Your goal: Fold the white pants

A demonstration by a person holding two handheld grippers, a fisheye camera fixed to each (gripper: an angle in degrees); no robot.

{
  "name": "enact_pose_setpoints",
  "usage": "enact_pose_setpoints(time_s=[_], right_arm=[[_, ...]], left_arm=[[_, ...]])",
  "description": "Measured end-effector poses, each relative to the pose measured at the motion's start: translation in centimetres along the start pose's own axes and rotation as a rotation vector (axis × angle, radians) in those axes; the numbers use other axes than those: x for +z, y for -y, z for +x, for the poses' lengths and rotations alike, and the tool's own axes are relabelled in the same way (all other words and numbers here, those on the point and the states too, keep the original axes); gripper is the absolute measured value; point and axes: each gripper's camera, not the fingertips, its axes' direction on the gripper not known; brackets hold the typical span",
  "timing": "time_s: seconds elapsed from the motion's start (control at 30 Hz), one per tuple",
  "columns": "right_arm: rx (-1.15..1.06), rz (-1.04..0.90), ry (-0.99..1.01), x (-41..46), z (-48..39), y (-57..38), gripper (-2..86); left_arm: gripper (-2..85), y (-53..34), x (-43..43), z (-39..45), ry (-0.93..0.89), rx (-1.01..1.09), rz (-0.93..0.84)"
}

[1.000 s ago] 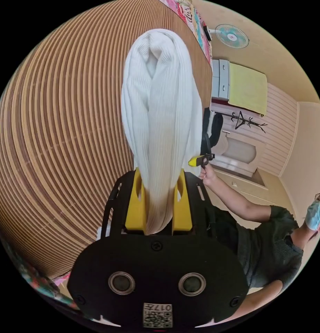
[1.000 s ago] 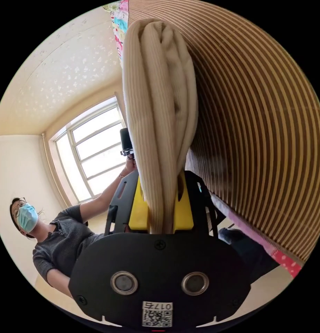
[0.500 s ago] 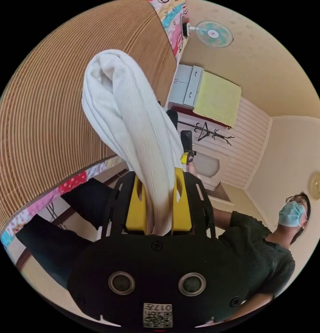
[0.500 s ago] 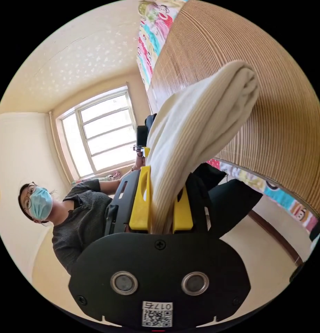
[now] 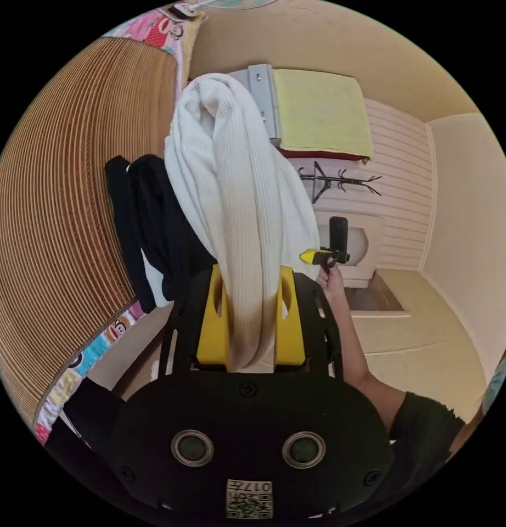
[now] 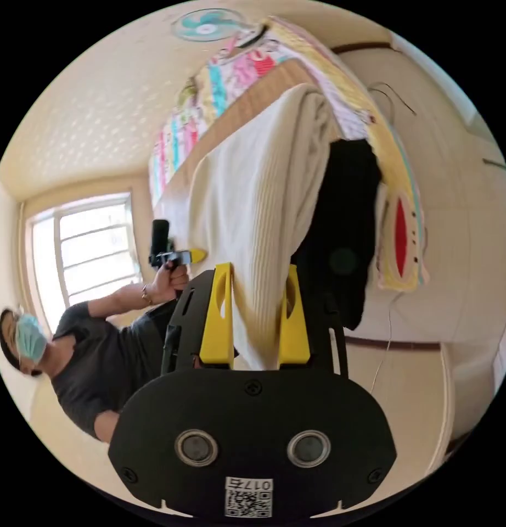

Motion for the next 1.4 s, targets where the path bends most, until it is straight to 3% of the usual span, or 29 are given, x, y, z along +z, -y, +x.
enact_pose_setpoints(time_s=[0.07, 0.17, 0.23, 0.43, 0.5, 0.57, 0.6, 0.7, 0.83, 0.9, 1.0, 1.1, 1.23, 1.37, 1.4], right_arm=[[0.286, 0.049, -0.157, 3.9, 5.3, -1.3, 12.9], [0.391, 0.138, -0.173, 7.1, 4.8, -3.5, 12.9], [0.360, 0.237, -0.258, 8.4, 1.3, -5.4, 12.4], [0.412, 0.684, -0.469, 11.9, -11.5, -12.5, 5.7], [0.300, 0.794, -0.568, 14.1, -16.3, -13.2, 3.0], [0.188, 0.887, -0.794, 18.4, -21.1, -12.3, 1.4], [0.183, 0.855, -0.841, 19.7, -21.4, -11.3, 1.2], [0.327, 0.481, -1.067, 26.2, -17.1, -4.6, 0.6], [0.364, 0.331, -1.315, 32.1, -12.8, -1.5, 0.4], [0.445, 0.254, -1.321, 32.1, -11.8, -0.7, 0.4], [0.596, 0.385, -1.132, 29.0, -11.7, -2.4, 0.2], [0.684, 0.644, -0.842, 25.8, -13.8, -6.8, 0.2], [0.459, 0.795, -0.138, 28.4, -16.1, -11.3, 0.2], [0.185, 0.751, 0.592, 38.9, -17.2, -12.2, 0.4], [0.159, 0.727, 0.652, 40.7, -17.7, -12.1, 0.4]], left_arm=[[13.6, 0.5, 3.6, -2.9, 0.069, -0.116, -0.079], [13.2, -0.3, 5.3, -6.5, 0.081, -0.209, -0.155], [12.9, -1.1, 4.8, -7.0, 0.004, -0.187, -0.187], [11.2, -5.4, -1.0, -6.4, 0.116, -0.096, -0.249], [10.8, -7.9, -4.3, -6.9, 0.140, -0.105, -0.260], [10.4, -10.0, -7.7, -7.3, 0.198, -0.116, -0.237], [10.3, -11.5, -10.2, -7.7, 0.240, -0.135, -0.213], [10.0, -16.0, -17.5, -9.6, 0.320, -0.254, -0.107], [9.0, -23.2, -27.0, -11.8, 0.352, -0.433, 0.112], [8.7, -28.7, -32.6, -12.7, 0.386, -0.527, 0.259], [8.1, -36.2, -38.1, -13.9, 0.418, -0.656, 0.409], [7.7, -44.3, -42.3, -15.4, 0.379, -0.780, 0.546], [7.3, -52.7, -47.0, -16.5, 0.344, -0.862, 0.683], [7.3, -60.7, -53.3, -16.9, 0.253, -0.875, 0.873], [7.4, -62.7, -55.6, -16.7, 0.257, -0.869, 0.924]])
